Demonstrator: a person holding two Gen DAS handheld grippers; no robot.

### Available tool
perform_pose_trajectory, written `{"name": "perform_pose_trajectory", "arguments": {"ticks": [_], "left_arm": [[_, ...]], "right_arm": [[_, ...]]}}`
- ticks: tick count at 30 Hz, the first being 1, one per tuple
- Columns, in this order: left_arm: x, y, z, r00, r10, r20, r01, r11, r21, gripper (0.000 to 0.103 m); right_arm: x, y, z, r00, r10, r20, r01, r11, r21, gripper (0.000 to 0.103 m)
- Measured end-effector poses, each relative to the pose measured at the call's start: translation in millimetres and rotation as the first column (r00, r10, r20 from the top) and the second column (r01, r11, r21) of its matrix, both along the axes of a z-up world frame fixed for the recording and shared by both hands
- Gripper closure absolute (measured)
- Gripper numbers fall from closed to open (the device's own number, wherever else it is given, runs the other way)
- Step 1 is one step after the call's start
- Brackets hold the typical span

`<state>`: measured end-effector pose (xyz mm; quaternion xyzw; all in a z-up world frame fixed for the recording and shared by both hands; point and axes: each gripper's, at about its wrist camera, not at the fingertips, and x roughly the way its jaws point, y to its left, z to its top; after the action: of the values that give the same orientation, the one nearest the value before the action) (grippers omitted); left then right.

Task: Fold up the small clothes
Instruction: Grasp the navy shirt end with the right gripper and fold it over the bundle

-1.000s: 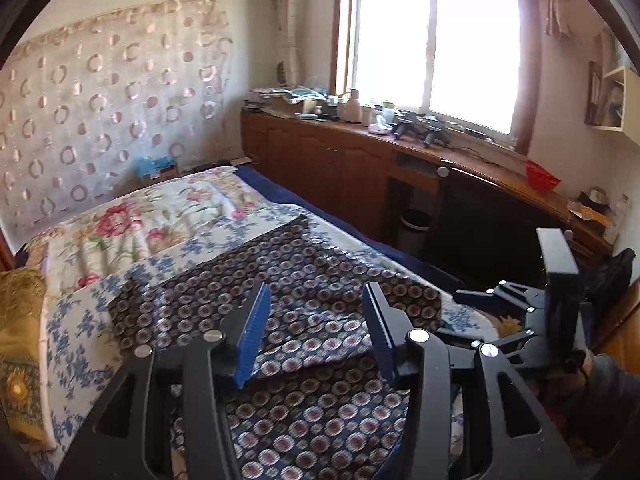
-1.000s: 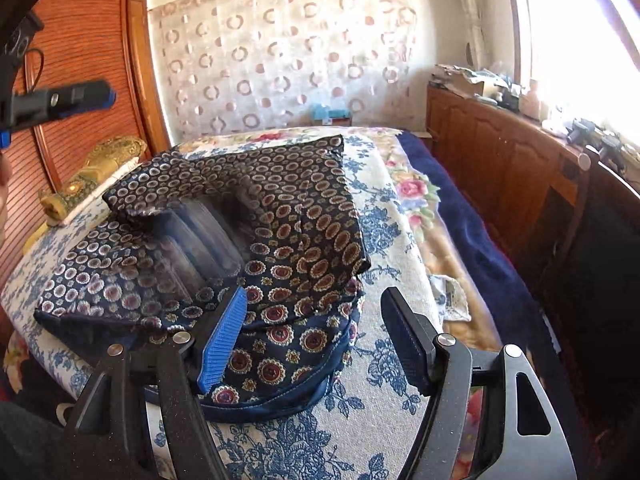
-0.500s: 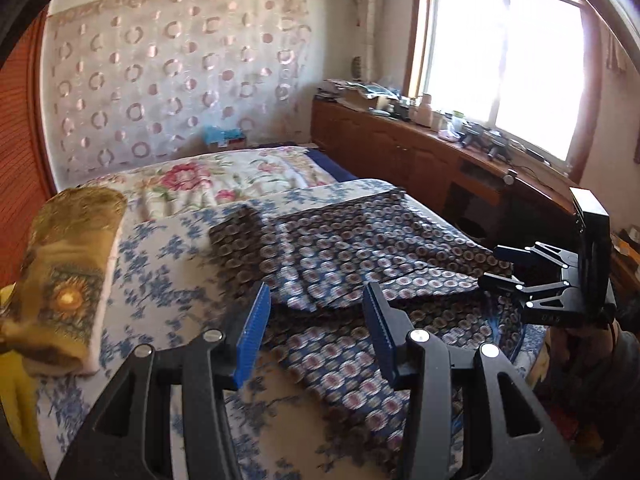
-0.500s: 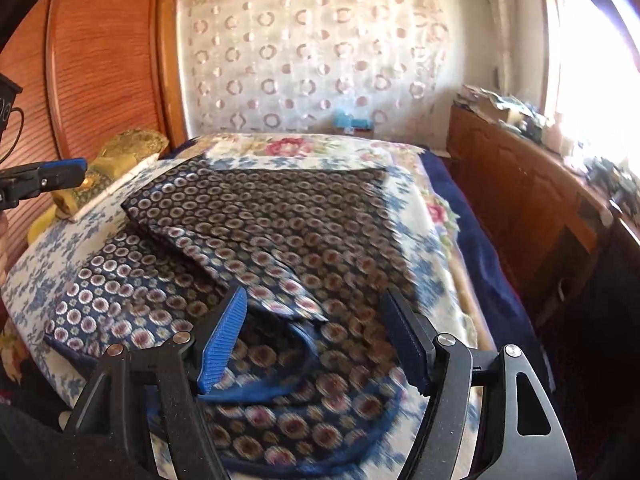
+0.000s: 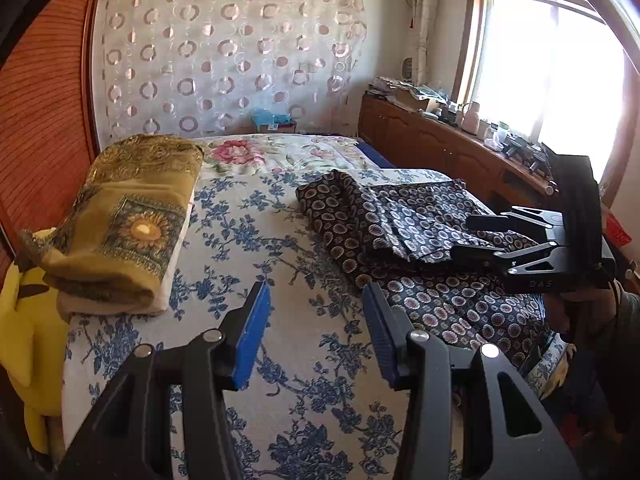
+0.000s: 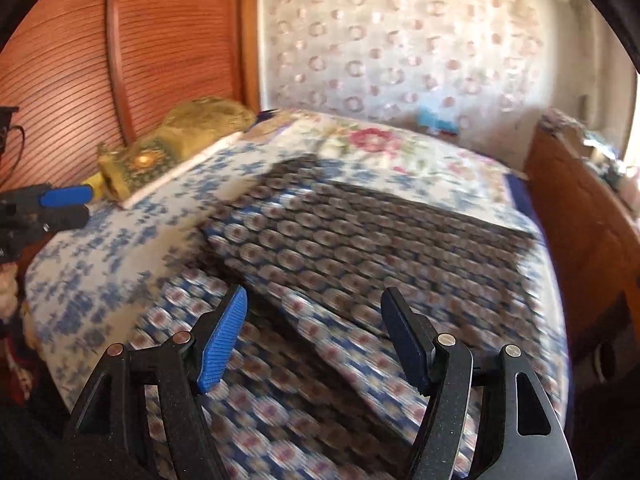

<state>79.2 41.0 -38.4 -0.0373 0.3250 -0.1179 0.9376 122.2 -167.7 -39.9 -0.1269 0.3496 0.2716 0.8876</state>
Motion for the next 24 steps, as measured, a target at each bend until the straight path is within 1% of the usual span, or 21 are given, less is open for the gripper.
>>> {"name": "perform_pose_trajectory", "arguments": {"ticks": [4, 6, 10, 12, 16, 19, 20, 21, 23, 24], "left_arm": [[0.1, 2.7, -4.6, 1.000, 0.006, -0.008, -0.006, 1.000, -0.005, 0.056], [-0.2, 4.2, -6.5, 1.000, 0.006, -0.009, -0.006, 1.000, -0.006, 0.056], [-0.7, 4.7, -7.2, 1.000, 0.001, -0.006, -0.001, 1.000, -0.005, 0.056], [-0.8, 5.3, -6.7, 1.000, 0.001, -0.006, -0.001, 1.000, -0.005, 0.056], [-0.9, 5.2, -7.0, 1.000, 0.001, -0.006, -0.001, 1.000, -0.006, 0.056], [-0.6, 5.0, -7.2, 1.000, -0.004, -0.010, 0.004, 1.000, -0.012, 0.056], [-0.8, 4.4, -7.5, 1.000, -0.007, -0.013, 0.007, 1.000, -0.021, 0.056], [-1.2, 3.2, -7.5, 1.000, -0.009, -0.012, 0.009, 1.000, -0.022, 0.056], [-1.8, -0.8, -7.3, 1.000, -0.013, -0.009, 0.013, 1.000, -0.012, 0.056], [-1.7, -2.1, -7.4, 1.000, -0.017, -0.009, 0.017, 1.000, -0.013, 0.056]], "right_arm": [[11.2, 25.2, -11.3, 0.998, 0.053, -0.029, -0.055, 0.996, -0.067, 0.032], [19.3, 36.9, -22.9, 0.995, 0.075, -0.069, -0.082, 0.990, -0.111, 0.032], [30.2, 46.9, -42.9, 0.992, 0.075, -0.102, -0.093, 0.979, -0.182, 0.032], [33.3, 46.2, -47.1, 0.992, 0.069, -0.104, -0.087, 0.978, -0.188, 0.032], [36.4, 41.6, -45.9, 0.992, 0.058, -0.113, -0.075, 0.986, -0.152, 0.032], [37.9, 40.8, -46.6, 0.992, 0.061, -0.111, -0.078, 0.984, -0.157, 0.040], [38.6, 41.0, -45.8, 0.991, 0.071, -0.113, -0.087, 0.985, -0.149, 0.050], [39.2, 40.5, -45.2, 0.988, 0.089, -0.128, -0.106, 0.986, -0.131, 0.057], [37.7, 39.0, -43.6, 0.986, 0.099, -0.132, -0.116, 0.985, -0.125, 0.081], [38.2, 37.3, -41.6, 0.985, 0.104, -0.135, -0.121, 0.985, -0.121, 0.086]]}}
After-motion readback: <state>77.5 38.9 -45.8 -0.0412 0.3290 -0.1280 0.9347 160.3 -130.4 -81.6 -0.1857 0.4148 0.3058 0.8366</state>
